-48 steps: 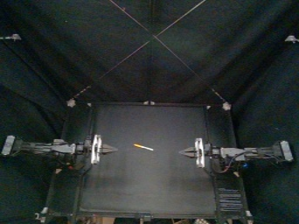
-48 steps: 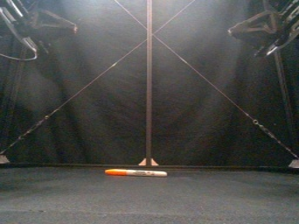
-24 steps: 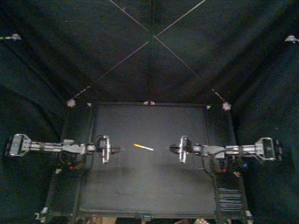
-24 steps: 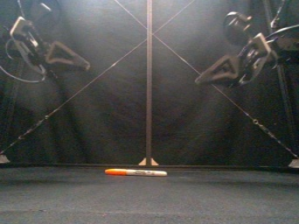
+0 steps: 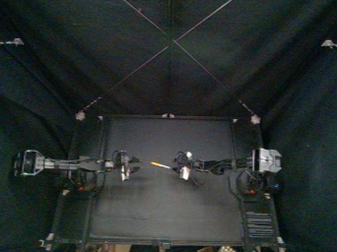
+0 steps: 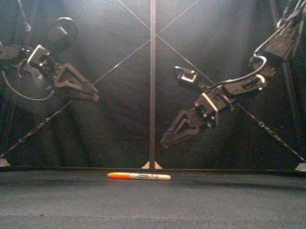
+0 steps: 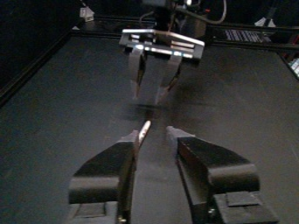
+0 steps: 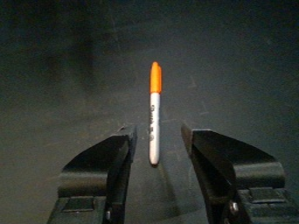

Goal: Uncap the pen

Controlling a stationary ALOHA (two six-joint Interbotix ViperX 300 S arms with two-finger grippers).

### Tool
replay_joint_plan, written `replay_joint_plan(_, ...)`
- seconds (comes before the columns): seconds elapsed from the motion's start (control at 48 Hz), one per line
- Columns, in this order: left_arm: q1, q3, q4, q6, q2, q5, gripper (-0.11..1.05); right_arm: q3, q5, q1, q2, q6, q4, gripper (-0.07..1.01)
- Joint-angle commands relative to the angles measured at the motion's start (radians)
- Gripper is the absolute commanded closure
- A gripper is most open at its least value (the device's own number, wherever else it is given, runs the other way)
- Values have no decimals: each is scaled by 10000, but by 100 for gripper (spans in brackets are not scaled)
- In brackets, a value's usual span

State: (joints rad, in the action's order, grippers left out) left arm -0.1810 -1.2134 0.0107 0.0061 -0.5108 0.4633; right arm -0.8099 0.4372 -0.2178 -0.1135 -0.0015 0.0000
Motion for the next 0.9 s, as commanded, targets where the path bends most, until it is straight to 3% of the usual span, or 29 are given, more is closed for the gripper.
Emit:
replay_joint_plan(0.021, -15, 107, 15, 15, 15, 107, 14, 614, -169, -46, -476, 15, 0, 14)
replay_joint_plan(0.396, -31, 107, 15, 15, 15, 107, 12, 1273, -798, -46, -1595, 77, 31, 16)
replay_joint_plan(0.542, -31, 107, 0, 0, 15, 77, 12, 1212, -890, -15, -1657, 77, 0, 27)
replay_joint_plan(0.625, -15, 123, -15, -77, 61, 46, 12, 1166, -890, 15, -1565, 46, -15, 36)
replay_joint_plan(0.708, 0, 215, -77, -61, 169, -15, 12, 1104, -920, 46, -1289, 0, -15, 42)
replay_joint_plan(0.896, 0, 644, 0, -15, 767, -614, 11, 798, -1243, 77, -61, -46, -153, 43)
